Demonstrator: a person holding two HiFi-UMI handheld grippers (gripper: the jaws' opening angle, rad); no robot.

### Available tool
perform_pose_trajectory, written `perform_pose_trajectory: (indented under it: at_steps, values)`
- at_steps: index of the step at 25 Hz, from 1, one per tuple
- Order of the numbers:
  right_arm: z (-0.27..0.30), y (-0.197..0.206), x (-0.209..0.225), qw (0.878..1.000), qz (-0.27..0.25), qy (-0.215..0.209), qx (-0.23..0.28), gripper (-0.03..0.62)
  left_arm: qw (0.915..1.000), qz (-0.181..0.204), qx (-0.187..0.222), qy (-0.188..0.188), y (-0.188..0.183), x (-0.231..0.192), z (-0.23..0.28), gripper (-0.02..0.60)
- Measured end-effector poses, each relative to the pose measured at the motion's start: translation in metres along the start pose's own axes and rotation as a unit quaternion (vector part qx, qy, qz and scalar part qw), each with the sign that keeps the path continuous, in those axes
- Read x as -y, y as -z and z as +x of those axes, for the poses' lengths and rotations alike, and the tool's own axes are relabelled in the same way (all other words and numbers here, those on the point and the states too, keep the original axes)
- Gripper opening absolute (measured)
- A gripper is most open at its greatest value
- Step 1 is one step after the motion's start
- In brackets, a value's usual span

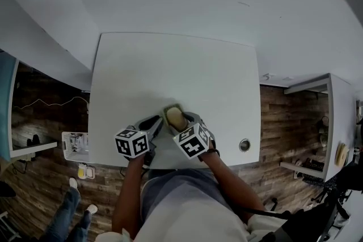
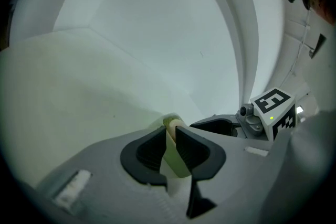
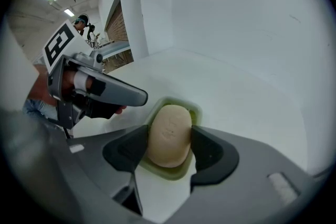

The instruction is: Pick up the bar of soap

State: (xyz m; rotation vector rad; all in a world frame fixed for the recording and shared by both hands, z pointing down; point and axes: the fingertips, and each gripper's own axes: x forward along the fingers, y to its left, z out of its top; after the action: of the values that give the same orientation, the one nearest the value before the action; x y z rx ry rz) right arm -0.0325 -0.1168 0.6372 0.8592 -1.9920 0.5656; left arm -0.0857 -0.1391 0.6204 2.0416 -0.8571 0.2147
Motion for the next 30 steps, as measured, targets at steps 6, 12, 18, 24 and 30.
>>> perform_pose_trajectory:
  at_steps: [6, 12, 18, 24, 30]
  values:
    - [-0.011, -0.004, -0.003, 0.998, 0.032, -0.031, 0.034, 0.256, 0.9990, 0.040, -0.017, 0.004, -0.004, 0.008, 0.004, 0.060]
    - [-0.022, -0.003, 0.020, 0.971, 0.209, -0.083, 0.077, 0.229, 0.9981, 0.027, -0.048, 0.026, 0.013, 0.013, -0.002, 0.058]
    - [-0.025, -0.003, 0.019, 0.954, 0.257, -0.137, 0.069, 0.152, 0.9915, 0.056, -0.111, 0.040, 0.031, 0.021, 0.000, 0.054]
    - [-0.013, -0.006, -0.004, 0.972, 0.193, -0.129, 0.030, 0.209, 0.9912, 0.057, -0.114, 0.036, 0.031, 0.017, 0.001, 0.048]
    - [-0.007, -0.010, -0.011, 0.970, 0.201, -0.139, -0.011, 0.256, 0.9918, 0.045, -0.112, 0.041, 0.036, 0.016, 0.001, -0.005]
